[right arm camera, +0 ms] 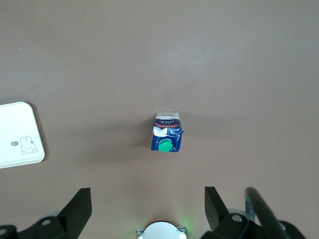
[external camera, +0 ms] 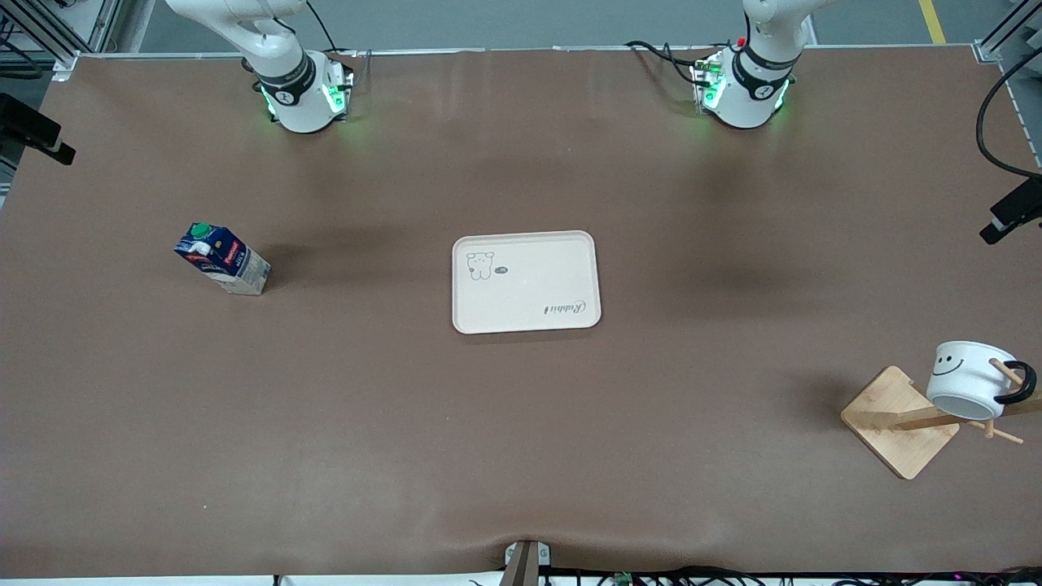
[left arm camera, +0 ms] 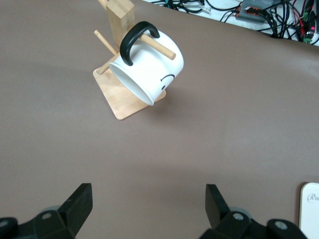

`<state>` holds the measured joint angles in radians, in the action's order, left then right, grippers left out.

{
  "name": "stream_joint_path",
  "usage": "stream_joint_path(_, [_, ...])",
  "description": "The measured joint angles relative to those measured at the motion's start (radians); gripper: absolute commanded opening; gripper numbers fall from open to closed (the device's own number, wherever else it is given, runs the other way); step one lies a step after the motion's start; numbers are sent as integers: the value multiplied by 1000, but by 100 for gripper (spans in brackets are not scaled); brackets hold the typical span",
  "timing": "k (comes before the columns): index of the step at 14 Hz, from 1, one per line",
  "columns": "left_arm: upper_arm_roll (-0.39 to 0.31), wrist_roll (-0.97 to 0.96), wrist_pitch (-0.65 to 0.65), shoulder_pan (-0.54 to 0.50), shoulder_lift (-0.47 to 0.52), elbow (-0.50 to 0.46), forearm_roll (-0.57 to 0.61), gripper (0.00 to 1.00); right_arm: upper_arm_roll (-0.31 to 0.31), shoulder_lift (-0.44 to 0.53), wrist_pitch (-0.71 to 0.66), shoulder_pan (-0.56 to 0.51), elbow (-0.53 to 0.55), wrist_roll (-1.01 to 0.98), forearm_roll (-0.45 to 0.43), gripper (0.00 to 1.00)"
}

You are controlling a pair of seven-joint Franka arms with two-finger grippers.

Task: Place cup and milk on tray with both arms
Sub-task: 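Move the left gripper toward the white mug on the wooden stand, then lower the left gripper onto the white mug rim and close it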

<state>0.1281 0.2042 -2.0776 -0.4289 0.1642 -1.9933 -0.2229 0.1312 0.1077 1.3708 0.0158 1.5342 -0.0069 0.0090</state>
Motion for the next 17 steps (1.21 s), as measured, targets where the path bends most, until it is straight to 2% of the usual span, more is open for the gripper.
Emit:
stream_joint_path(4, [1, 120, -220, -8, -16, -131, -105, 100, 0, 0, 0, -1, 0, 0, 0, 100])
stream_joint_path(8, [0, 330, -346, -33, -111, -152, -284, 100, 0, 0, 0, -2, 0, 0, 0, 100])
stream_joint_path(11, [6, 400, -436, -32, -190, -149, -335, 100, 0, 0, 0, -2, 0, 0, 1, 100])
stream_joint_path(17, [25, 402, -468, -25, -265, -82, -338, 81, 0, -1, 1, -2, 0, 0, 1, 100])
